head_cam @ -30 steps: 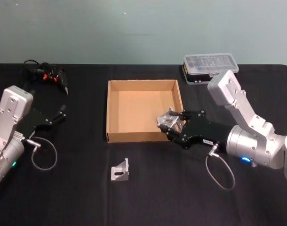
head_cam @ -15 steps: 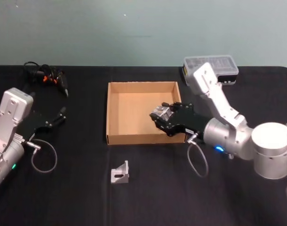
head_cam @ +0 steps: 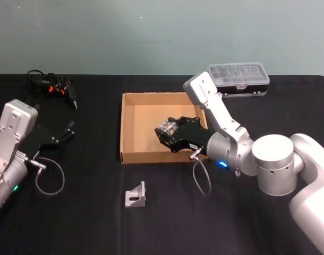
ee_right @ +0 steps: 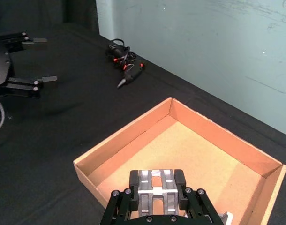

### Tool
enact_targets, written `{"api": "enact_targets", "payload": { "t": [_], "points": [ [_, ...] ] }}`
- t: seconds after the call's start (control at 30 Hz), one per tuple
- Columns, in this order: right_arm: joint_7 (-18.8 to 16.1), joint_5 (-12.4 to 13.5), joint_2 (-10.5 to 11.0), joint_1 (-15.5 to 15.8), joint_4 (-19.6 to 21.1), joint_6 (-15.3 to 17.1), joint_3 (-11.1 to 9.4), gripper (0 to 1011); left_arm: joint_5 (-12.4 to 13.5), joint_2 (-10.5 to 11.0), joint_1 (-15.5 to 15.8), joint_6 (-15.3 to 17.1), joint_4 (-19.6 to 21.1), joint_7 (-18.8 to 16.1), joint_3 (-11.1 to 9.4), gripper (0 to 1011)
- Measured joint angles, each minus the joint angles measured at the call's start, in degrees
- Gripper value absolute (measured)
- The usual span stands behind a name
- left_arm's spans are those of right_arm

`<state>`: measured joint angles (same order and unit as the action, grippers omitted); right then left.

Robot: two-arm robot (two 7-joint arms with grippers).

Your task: Use one hand to pick up the angle iron from the table and place it into the box.

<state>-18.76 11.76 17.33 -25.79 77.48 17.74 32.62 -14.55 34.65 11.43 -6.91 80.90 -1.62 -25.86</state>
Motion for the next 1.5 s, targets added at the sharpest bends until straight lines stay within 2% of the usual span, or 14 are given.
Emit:
{"api": "enact_targets", "payload": {
  "t": [0.47,0.77,1.5],
  "points": [
    [0.73,-1.91,-3.2,-0.96,-3.72,0.31,-0.99,445,0.0,0.0,0.0,0.0,0.0,0.0,0.0,1011],
    [1.02,-3.08,-4.44,-1.08,-5.69,0.89,-1.91,445,0.0,0.0,0.0,0.0,0.0,0.0,0.0,1012],
    [0.64,-5.51,-5.8,0.34,-6.15,2.82,-4.01,446,0.0,0.0,0.0,0.0,0.0,0.0,0.0,1011]
  ]
}}
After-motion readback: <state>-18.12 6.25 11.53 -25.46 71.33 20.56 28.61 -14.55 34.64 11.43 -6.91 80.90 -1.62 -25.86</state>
